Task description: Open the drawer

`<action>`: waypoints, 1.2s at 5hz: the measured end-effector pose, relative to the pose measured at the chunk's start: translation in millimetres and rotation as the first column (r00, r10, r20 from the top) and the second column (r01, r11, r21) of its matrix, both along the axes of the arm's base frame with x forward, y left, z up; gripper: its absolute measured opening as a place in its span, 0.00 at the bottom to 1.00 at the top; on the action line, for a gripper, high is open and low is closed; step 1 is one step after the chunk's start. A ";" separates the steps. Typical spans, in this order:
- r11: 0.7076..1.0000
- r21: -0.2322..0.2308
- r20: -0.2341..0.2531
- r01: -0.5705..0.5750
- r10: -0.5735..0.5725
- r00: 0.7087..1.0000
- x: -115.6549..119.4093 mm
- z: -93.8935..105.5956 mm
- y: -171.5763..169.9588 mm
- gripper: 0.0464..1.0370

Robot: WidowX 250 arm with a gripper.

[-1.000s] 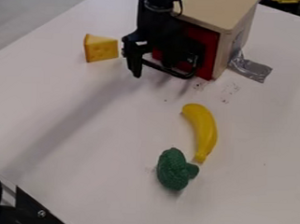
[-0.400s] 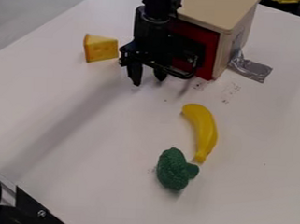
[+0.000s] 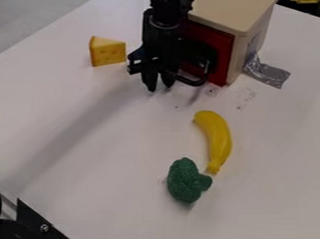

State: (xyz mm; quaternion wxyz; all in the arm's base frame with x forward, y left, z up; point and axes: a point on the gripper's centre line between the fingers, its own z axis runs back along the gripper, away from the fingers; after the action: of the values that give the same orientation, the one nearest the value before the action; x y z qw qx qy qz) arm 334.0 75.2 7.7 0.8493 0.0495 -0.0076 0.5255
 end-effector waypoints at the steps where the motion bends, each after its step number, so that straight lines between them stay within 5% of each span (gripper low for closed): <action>1: 1.000 0.009 -0.009 0.023 -0.023 1.000 -16.3 1.8 -5.3 0.36; 6: 1.000 -0.008 -0.013 0.017 -0.017 1.000 -59.1 4.4 -15.4 0.36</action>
State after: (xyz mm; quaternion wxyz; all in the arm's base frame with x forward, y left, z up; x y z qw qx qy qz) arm 274.8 59.8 12.1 0.8540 0.0494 -0.0005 0.5180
